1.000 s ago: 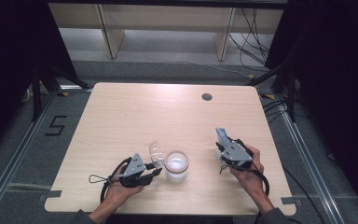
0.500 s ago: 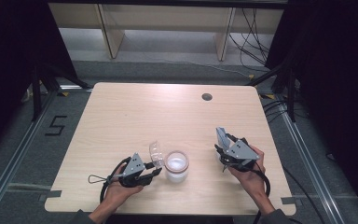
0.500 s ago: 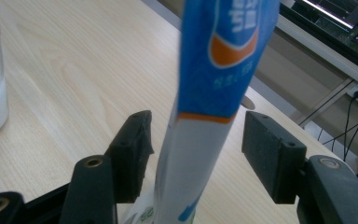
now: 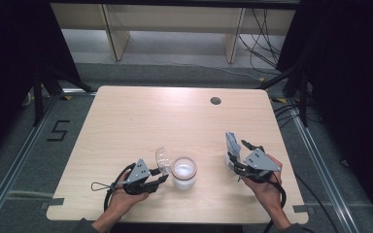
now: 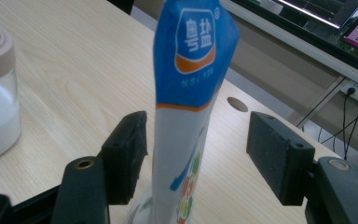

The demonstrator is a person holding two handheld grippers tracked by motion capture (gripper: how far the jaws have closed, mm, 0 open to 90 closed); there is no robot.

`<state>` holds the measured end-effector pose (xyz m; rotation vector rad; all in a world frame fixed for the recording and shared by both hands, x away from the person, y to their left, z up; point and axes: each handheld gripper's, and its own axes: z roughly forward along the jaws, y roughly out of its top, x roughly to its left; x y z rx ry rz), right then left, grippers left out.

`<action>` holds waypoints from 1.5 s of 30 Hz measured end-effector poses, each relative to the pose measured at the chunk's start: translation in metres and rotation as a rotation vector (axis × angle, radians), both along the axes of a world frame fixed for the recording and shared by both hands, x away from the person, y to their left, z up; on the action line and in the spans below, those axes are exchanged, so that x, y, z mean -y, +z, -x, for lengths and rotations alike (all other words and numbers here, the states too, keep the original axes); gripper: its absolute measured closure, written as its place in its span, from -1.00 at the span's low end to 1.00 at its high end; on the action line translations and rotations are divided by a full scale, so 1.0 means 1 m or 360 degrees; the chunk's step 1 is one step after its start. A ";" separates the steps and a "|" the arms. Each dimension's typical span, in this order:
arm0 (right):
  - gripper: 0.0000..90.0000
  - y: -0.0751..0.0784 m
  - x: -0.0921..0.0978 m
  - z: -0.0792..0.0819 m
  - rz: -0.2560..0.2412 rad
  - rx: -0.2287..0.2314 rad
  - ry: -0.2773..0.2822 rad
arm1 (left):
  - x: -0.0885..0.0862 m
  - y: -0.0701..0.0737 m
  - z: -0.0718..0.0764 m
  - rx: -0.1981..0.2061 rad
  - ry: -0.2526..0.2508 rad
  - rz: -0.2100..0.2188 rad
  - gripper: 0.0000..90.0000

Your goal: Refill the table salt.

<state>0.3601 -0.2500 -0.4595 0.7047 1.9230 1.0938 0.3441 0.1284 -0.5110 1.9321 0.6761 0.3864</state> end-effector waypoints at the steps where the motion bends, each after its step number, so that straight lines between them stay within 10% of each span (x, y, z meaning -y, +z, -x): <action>1: -0.16 0.000 0.002 0.003 -0.0022 -0.0009 0.0001 | 0.000 0.000 0.000 0.0005 0.0003 -0.0005 0.43; 45: -0.40 -0.013 0.028 0.049 -0.0133 -0.0303 -0.0053 | -0.020 0.021 0.015 -0.0072 0.0090 0.0117 0.10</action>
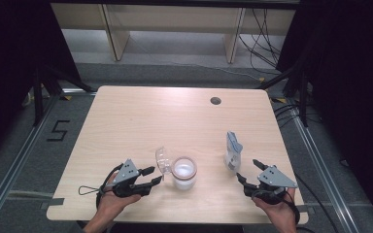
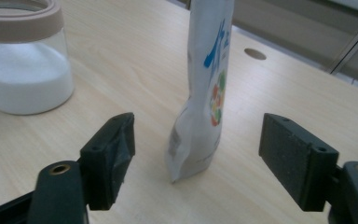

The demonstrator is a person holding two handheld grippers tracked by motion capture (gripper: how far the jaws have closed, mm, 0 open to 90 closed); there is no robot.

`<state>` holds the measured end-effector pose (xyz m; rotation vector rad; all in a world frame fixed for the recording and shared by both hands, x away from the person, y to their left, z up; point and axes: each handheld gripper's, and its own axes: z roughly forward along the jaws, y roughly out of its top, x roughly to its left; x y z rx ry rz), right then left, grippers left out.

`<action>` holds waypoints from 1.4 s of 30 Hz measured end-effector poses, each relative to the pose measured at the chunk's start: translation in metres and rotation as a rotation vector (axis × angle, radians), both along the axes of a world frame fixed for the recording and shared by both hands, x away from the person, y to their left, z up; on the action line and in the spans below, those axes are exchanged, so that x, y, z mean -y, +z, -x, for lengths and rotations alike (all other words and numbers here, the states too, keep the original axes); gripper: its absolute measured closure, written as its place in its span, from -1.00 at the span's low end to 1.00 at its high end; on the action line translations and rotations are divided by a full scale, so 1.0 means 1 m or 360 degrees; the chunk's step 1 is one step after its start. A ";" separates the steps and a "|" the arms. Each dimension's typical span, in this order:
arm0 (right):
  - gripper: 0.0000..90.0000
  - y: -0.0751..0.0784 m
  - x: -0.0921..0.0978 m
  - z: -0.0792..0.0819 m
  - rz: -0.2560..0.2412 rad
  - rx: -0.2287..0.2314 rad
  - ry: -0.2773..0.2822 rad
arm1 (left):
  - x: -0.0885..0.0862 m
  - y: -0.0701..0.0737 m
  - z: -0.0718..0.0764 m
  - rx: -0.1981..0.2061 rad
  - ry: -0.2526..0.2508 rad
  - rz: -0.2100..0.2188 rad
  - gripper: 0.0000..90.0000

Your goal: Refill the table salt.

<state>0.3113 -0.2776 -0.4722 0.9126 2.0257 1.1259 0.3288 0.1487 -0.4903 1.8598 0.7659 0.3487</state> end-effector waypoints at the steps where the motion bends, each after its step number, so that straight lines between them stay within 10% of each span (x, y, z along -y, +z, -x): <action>1: -0.43 -0.002 0.000 -0.001 0.0001 -0.0004 0.0017 | 0.000 0.000 0.000 0.0000 0.0000 0.0000 0.03; 42: -0.65 -0.012 -0.001 0.021 -0.0049 -0.0205 0.0071 | -0.003 0.016 -0.001 -0.0039 0.0082 0.0052 -0.12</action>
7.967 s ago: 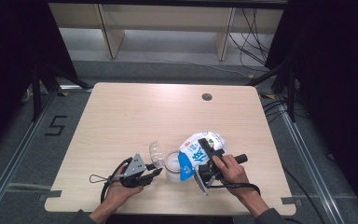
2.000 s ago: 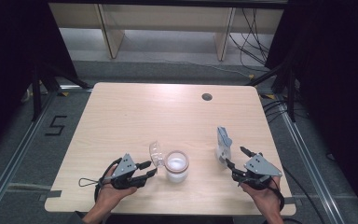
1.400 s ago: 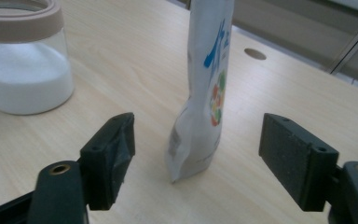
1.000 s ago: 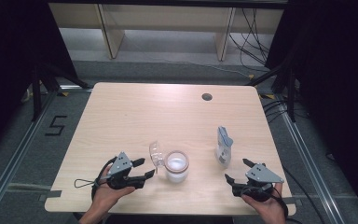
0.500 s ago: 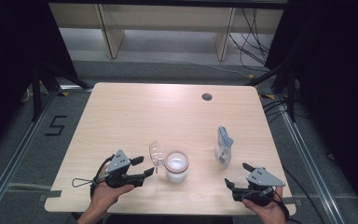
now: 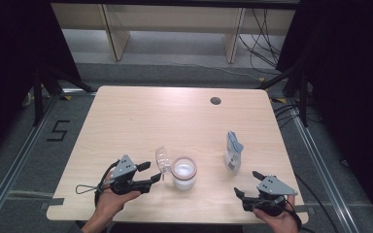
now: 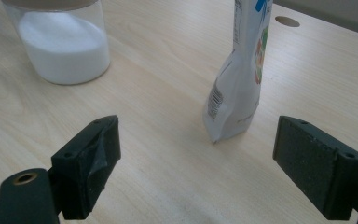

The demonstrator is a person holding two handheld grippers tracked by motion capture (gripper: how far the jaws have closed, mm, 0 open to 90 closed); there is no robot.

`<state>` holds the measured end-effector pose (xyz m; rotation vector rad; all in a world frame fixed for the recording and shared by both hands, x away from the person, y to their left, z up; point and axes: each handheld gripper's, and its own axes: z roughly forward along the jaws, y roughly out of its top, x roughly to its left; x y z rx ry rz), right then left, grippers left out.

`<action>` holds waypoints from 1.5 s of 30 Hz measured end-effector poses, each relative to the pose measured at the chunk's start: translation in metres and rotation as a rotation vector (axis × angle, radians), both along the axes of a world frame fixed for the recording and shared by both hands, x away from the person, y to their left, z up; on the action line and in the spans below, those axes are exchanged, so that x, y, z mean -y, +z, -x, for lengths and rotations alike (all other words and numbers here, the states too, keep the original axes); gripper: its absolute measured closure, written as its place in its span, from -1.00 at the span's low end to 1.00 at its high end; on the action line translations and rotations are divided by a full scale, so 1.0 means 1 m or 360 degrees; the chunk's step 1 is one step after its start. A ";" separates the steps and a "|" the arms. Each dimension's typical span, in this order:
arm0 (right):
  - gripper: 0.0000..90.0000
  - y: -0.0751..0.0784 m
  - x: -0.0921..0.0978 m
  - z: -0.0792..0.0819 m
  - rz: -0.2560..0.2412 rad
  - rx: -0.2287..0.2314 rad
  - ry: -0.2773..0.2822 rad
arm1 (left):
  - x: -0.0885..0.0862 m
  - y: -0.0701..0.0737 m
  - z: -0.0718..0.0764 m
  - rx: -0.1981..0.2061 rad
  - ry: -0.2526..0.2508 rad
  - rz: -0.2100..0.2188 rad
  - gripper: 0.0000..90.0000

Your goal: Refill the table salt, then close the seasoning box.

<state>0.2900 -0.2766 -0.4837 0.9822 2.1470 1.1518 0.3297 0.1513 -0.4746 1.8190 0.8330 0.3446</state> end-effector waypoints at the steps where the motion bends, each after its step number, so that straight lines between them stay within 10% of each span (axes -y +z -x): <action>1: -0.65 0.000 0.000 0.000 0.0000 0.0000 0.0000 | 0.000 0.000 0.000 0.0000 0.0000 0.0000 -0.12; 17: -0.65 -0.001 0.001 0.000 0.0031 -0.0014 0.0017 | 0.003 0.008 0.001 0.0036 -0.0019 0.0003 -0.07; 32: -0.64 0.001 -0.004 0.000 0.0051 0.0005 0.0018 | -0.003 0.019 0.009 0.0162 0.0005 0.0086 0.56; 45: -0.64 0.001 -0.007 -0.003 0.0069 0.0006 0.0048 | -0.001 0.024 0.009 0.0183 0.0013 0.0068 0.66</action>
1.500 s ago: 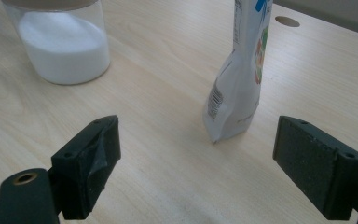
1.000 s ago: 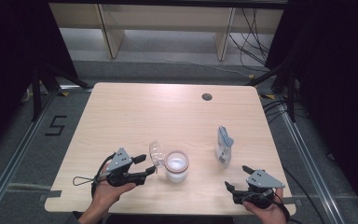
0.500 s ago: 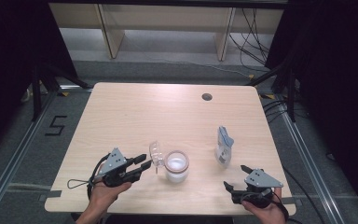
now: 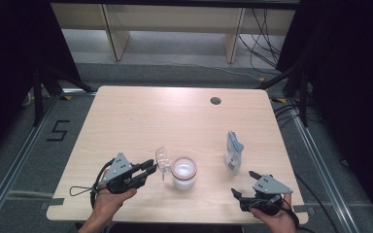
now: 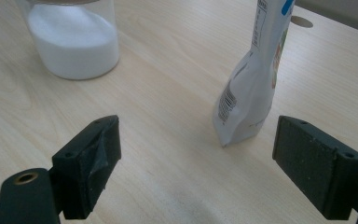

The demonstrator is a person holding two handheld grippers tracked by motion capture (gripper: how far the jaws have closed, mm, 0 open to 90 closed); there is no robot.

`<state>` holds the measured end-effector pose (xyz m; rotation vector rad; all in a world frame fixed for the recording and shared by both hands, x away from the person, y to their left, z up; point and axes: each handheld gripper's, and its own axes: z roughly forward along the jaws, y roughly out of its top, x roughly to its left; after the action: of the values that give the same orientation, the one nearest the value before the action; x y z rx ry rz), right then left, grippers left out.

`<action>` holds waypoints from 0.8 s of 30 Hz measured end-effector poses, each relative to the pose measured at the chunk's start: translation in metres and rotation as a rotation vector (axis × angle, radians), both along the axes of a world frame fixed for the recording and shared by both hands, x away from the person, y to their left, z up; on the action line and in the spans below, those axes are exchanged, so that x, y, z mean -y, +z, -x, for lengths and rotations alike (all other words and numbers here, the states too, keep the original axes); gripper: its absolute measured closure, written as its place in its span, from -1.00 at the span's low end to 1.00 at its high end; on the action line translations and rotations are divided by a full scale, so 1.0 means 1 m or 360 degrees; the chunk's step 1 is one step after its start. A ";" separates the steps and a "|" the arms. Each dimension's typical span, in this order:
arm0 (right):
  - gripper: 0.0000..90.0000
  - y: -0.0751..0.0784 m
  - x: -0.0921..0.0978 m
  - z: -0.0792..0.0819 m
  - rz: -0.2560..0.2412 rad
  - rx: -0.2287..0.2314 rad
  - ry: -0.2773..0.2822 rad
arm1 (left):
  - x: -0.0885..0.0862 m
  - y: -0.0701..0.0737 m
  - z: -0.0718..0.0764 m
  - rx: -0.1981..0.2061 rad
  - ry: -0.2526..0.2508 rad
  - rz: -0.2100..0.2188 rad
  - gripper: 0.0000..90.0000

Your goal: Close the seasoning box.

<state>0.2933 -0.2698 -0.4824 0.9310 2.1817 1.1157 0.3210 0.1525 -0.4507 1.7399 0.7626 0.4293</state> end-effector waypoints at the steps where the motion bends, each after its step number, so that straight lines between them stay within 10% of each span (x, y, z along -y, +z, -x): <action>1: -0.64 0.000 0.000 0.000 0.0008 0.0001 0.0010 | 0.000 0.000 0.000 0.0001 0.0003 0.0002 0.67; 24: -0.64 0.001 0.001 0.000 0.0010 0.0001 0.0022 | 0.008 0.003 0.000 0.0020 -0.0014 -0.0021 0.69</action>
<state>0.2932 -0.2703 -0.4811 0.9141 2.1929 1.1152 0.3209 0.1447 -0.4480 1.7508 0.7441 0.4398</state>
